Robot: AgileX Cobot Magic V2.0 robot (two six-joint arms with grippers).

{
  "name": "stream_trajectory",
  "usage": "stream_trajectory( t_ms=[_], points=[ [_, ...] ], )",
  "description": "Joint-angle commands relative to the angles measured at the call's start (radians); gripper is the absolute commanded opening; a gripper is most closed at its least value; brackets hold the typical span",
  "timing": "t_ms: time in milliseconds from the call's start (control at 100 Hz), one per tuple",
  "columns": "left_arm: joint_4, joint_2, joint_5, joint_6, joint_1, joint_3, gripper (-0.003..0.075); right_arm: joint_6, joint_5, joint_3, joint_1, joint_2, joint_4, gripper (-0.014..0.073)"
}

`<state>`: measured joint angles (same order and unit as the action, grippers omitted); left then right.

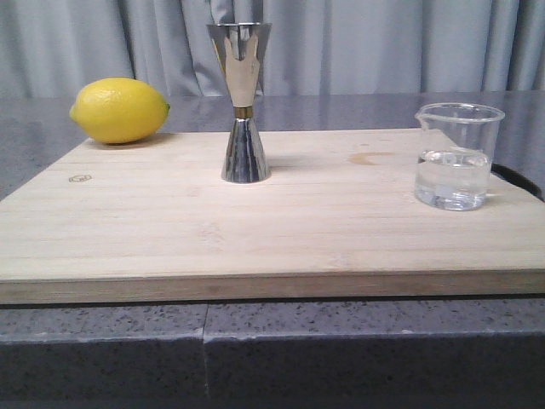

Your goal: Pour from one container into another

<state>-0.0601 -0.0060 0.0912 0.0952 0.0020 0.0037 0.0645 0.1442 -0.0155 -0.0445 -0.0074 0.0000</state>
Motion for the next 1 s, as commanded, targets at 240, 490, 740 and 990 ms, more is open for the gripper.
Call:
stream_trajectory(
  t_ms=[240, 490, 740, 990],
  points=[
    [0.000, -0.025, -0.080, -0.007, -0.007, 0.003, -0.0019, -0.002, -0.086, -0.027, 0.002, -0.022, -0.014, -0.0071],
    [0.000, -0.025, -0.080, -0.007, -0.007, 0.003, -0.0019, -0.002, -0.086, -0.027, 0.002, -0.022, -0.014, -0.0071],
    [0.000, -0.025, -0.080, -0.007, -0.007, 0.003, -0.0019, -0.002, -0.086, -0.027, 0.002, -0.022, -0.014, -0.0071],
    [0.000, -0.025, -0.091, -0.007, -0.007, 0.003, -0.0019, -0.002, -0.095, -0.027, 0.002, -0.022, -0.014, -0.0071]
  ],
)
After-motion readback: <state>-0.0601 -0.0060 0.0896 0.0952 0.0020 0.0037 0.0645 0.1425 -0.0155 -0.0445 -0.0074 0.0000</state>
